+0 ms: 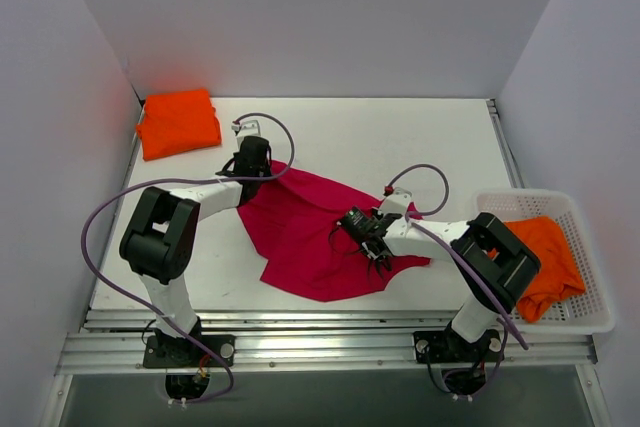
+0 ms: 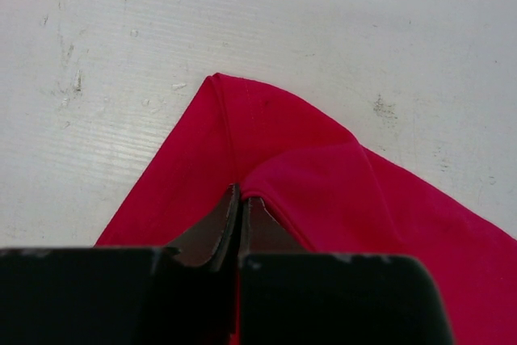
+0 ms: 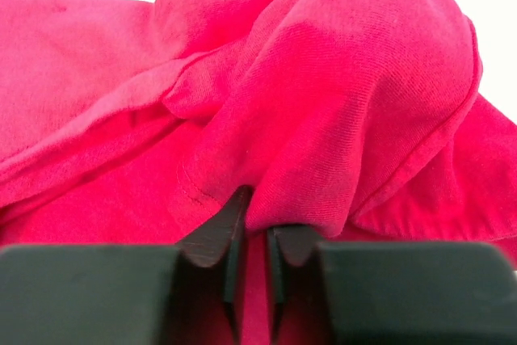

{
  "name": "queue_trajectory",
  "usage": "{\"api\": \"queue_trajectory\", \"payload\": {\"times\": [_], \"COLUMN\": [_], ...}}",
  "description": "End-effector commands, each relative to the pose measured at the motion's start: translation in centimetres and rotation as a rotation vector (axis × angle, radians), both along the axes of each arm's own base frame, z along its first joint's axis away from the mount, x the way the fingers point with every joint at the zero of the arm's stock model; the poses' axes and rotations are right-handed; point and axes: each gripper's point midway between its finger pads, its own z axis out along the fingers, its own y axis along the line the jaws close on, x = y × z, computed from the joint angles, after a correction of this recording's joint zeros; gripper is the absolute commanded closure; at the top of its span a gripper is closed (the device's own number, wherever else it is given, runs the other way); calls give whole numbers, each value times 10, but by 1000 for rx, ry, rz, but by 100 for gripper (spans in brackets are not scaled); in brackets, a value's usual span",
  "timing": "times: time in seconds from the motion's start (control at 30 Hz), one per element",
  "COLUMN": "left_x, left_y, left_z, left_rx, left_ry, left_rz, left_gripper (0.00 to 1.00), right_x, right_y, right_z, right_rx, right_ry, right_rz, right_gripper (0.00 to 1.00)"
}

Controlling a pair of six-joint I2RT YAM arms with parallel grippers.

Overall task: Fold and stack the t-shirts
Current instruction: Flatten the tshirt out

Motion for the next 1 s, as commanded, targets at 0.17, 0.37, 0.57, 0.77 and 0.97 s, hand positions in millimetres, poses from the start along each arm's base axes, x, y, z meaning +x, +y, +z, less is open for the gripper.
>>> {"api": "queue_trajectory", "payload": {"times": [0.17,0.37,0.57,0.77,0.97], "left_x": [8,8,8,8,8], "left_y": [-1,0,0,0,3], "left_z": [4,5,5,5,5], "left_rx": [-16,-15,-17,-15,-10], "left_ry": [-31,-32,-33,-33,-34], "left_rz": [8,11,8,11,16], "left_gripper": [98,98,98,98,98], "right_x": [6,8,17,24,24], "right_y": [-15,-16,-10,-7,-9], "right_z": [5,13,36,53,46], "right_rx": [-76,-87,-81,-85,-109], "right_ry": [-14,-27,-63,-89,-72], "right_rz": [-29,-27,-15,-11,-13], "right_gripper": [100,100,100,100,92]}}
